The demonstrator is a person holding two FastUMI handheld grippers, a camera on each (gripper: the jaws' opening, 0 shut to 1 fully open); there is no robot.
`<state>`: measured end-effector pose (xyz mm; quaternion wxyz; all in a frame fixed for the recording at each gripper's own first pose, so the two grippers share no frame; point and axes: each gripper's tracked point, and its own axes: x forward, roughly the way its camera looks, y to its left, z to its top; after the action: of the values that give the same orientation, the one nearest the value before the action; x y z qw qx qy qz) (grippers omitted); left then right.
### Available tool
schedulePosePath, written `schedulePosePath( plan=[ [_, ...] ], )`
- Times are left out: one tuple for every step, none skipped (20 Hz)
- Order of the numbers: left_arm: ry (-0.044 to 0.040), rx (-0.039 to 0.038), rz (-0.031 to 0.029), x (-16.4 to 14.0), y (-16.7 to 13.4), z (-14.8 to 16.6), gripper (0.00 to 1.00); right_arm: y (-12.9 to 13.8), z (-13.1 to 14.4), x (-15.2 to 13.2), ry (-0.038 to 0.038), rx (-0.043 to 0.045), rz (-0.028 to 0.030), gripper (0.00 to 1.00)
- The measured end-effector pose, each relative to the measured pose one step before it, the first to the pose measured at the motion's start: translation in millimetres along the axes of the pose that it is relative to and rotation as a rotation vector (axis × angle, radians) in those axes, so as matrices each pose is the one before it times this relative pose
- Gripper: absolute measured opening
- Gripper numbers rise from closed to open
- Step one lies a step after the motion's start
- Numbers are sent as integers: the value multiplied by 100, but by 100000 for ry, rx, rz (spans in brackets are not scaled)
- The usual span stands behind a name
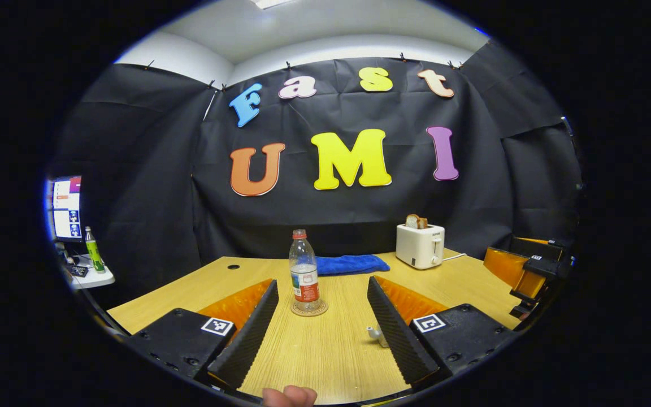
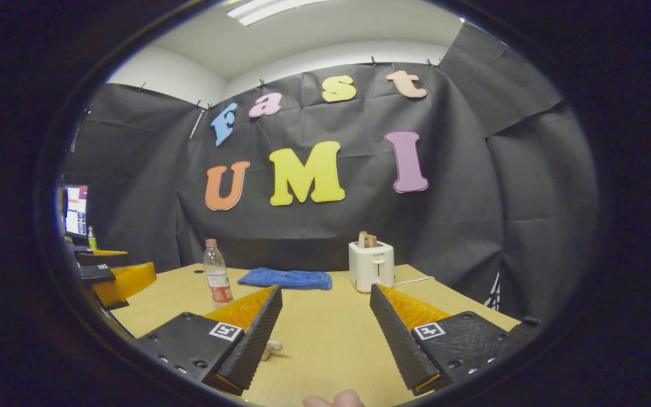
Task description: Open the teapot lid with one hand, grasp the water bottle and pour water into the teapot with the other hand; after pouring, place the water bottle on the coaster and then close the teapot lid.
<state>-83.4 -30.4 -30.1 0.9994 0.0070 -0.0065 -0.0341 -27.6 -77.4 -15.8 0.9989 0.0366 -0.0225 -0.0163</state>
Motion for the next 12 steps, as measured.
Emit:
schedulePosePath(
  plan=[
    [-603,-511,-429,-164,-462,170,99,-197,55,-134,-260,81,-598,94],
    [-143,-1,-213,44,-212,137,99,98,98,-247,-491,23,47,94],
    [84,341,-201,68,-216,-43,99,141,20,-126,-280,-348,1,94],
    [-515,-193,-297,24,-145,154,99,104,64,-1,-363,-930,-40,94],
    [-234,-391,-399,52,-175,61,99,126,54,-48,-87,-1034,-43,92],
    [685,-15,-536,-2,-154,-236,99,221,153,63,-254,-694,-23,94],
    [225,-482,686,18,192,-68,99,143,191,84,-364,-128,-220,94],
    [302,-698,530,122,354,-96,99,129,-129,103,135,-146,-174,94],
    [356,-609,206,60,203,-130,99,325,-88,56,334,-257,127,94],
    [125,-677,541,-89,359,31,99,274,-277,30,832,-432,280,92],
    [-209,-507,393,24,186,66,99,354,-120,27,613,-476,428,94],
    [-42,-86,166,21,113,55,95,251,-88,79,269,-174,383,95]
  ],
)
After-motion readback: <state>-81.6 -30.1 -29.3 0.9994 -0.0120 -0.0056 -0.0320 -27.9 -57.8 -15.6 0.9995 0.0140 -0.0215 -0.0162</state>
